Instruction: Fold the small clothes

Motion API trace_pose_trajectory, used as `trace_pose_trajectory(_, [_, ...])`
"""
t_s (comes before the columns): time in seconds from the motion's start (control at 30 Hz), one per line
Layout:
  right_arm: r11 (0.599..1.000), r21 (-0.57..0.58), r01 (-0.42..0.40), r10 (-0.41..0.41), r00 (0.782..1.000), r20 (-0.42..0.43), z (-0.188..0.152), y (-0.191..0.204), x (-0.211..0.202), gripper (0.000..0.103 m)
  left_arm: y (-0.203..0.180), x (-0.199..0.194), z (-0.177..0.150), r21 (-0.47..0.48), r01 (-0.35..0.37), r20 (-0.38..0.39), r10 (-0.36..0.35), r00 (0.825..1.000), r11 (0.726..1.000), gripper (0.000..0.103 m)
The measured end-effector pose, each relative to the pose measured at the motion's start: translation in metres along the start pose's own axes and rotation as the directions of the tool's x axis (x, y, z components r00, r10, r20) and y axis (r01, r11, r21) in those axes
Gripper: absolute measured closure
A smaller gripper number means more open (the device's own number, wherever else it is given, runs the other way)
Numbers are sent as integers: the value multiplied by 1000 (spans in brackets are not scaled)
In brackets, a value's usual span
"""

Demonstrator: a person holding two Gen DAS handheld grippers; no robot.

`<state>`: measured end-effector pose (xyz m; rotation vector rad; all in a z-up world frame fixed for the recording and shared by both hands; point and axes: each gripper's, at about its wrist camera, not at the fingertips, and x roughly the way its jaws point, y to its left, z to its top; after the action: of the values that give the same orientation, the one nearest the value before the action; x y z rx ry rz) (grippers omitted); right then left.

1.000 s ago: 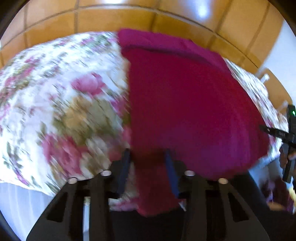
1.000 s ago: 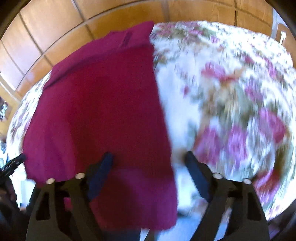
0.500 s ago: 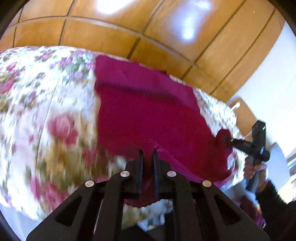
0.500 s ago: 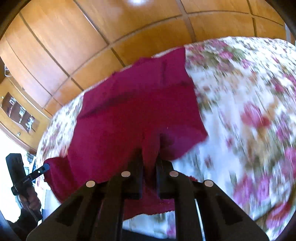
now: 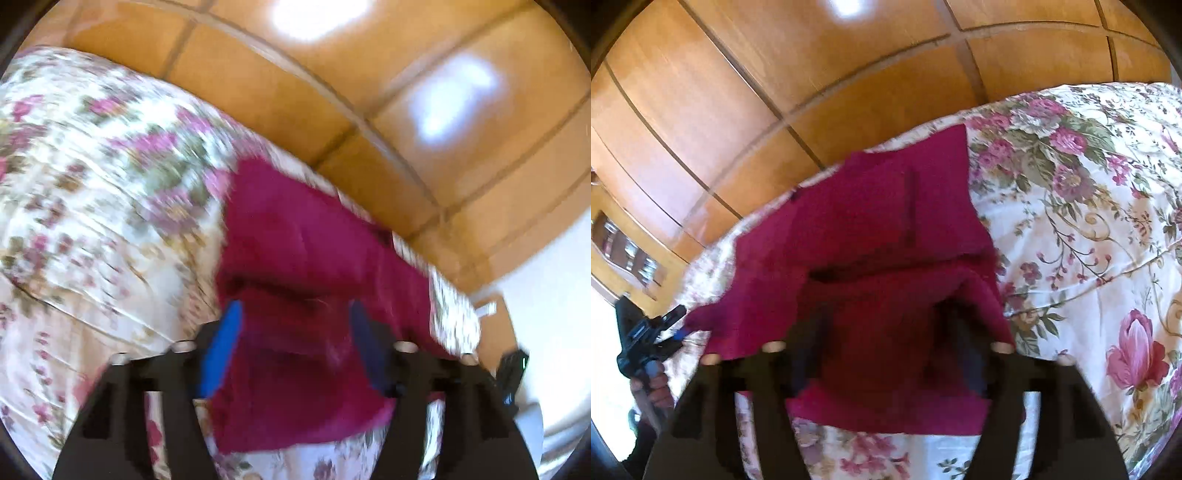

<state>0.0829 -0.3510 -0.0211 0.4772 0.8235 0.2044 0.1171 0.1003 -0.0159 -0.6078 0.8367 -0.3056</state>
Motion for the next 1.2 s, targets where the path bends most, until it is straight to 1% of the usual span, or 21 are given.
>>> trace_pose_trajectory(0.07, [1000,6,-9,9,999,32,-2,-3,-14,19,7,-5,-2,9,-14,0,14,1000,1000,36])
trace_pose_trajectory(0.1, [1000,13,-9,8,999,47,-5,-6,-22,17,12,-5,-6,15,-15,-12,15,1000,1000,36])
trace_pose_trajectory(0.17, [1000,31,-2,0,998,59,-12,-14,-36,15,18,-3,-20,55,-26,-56,30,998,998,36])
trace_pose_trajectory(0.23, [999,33,33,-35,998,59,-23,-23,-44,15,19,3,-35,109,-42,-88,51,995,993,36])
trace_pose_trajectory(0.3, [996,20,92,-93,995,34,-40,-30,-45,17,20,11,-56,145,-34,-131,53,990,989,36])
trace_pose_trajectory(0.33, [992,-4,127,-127,992,7,-49,-32,-39,20,20,15,-64,152,-28,-151,51,987,988,36])
trace_pose_trajectory(0.37, [988,-31,154,-154,988,-12,-53,-34,-33,29,19,16,-68,160,-28,-153,53,987,987,36])
trace_pose_trajectory(0.4, [984,-56,172,-173,984,-28,-57,-33,-27,36,15,18,-71,181,-36,-141,63,988,983,36])
trace_pose_trajectory(0.43, [980,-79,184,-188,981,-40,-60,-31,-18,39,9,20,-72,202,-35,-134,63,989,979,36])
trace_pose_trajectory(0.47, [977,-93,192,-196,980,-41,-60,-30,-11,45,6,21,-71,205,-31,-136,59,989,978,37])
trace_pose_trajectory(0.5, [975,-105,197,-201,979,-37,-59,-27,-4,53,4,24,-70,202,-28,-137,56,989,979,43])
trace_pose_trajectory(0.53, [975,-105,195,-199,980,-29,-57,-27,-1,59,2,27,-69,203,-32,-139,61,988,979,49])
trace_pose_trajectory(0.6, [983,-77,164,-166,986,-28,-50,-26,3,81,-1,38,-69,234,-70,-159,109,981,970,77])
trace_pose_trajectory(0.63, [985,-72,154,-157,987,-31,-48,-25,4,82,-1,39,-69,243,-75,-162,117,980,967,80])
trace_pose_trajectory(0.67, [981,-96,166,-170,985,-38,-49,-19,4,84,1,39,-68,238,-67,-165,109,980,969,84])
trace_pose_trajectory(0.73, [976,-126,175,-182,982,-50,-52,-13,3,86,6,35,-67,224,-50,-177,91,980,973,86])
trace_pose_trajectory(0.87, [993,-57,107,-111,992,-61,-62,-17,-19,88,8,19,-71,236,-27,-192,74,979,971,93])
trace_pose_trajectory(0.9, [995,-45,87,-90,994,-65,-66,-16,-26,88,9,13,-72,241,-26,-195,75,978,970,93])
trace_pose_trajectory(1.03, [997,-55,61,-66,993,-95,-87,-6,-44,88,13,-13,-82,248,-13,-209,67,976,969,93])
trace_pose_trajectory(1.13, [997,-56,49,-56,990,-133,-108,-4,-61,88,18,-34,-101,243,-2,-239,61,969,970,93])
trace_pose_trajectory(1.2, [996,-72,60,-70,985,-158,-124,-4,-74,88,18,-50,-118,251,11,-260,57,964,968,93])
